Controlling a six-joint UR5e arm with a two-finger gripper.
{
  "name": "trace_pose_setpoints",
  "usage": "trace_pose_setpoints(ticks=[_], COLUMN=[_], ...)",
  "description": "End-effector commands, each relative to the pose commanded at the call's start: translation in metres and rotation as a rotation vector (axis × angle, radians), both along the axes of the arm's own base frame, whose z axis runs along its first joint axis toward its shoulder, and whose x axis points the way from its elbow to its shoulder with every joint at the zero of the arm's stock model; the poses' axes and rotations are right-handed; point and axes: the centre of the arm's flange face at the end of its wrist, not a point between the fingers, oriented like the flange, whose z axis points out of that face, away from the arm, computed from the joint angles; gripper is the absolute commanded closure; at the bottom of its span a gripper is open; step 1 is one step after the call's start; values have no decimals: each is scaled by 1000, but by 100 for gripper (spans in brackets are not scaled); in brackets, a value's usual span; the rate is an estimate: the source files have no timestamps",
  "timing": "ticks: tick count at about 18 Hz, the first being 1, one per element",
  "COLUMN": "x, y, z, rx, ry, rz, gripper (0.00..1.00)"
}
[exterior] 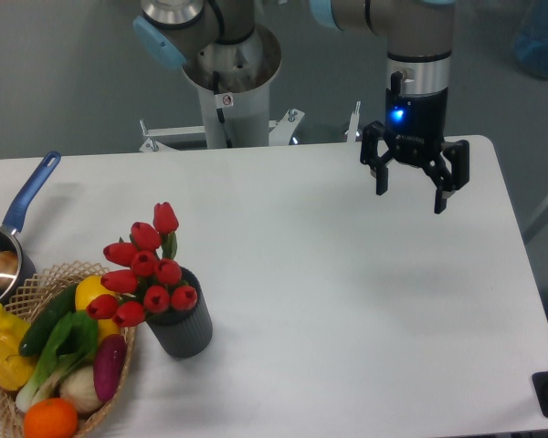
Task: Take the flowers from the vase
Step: 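Move the open gripper toward the red tulip bouquet in the black vase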
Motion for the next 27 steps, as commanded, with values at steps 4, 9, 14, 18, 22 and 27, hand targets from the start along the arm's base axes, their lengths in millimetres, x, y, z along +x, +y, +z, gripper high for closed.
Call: trace_pose_setpoints(ticks=[4,9,14,18,22,27], x=[2,3,9,24,39,65], y=[2,6,5,18,36,62], z=[1,-10,-27,-49,-67,-91], rx=[0,21,19,35,18,3], ry=[6,-29,-67,-122,-161,-214], rz=[-12,-19,-23,-63,-101,-169], gripper=[0,0,0,0,0,0])
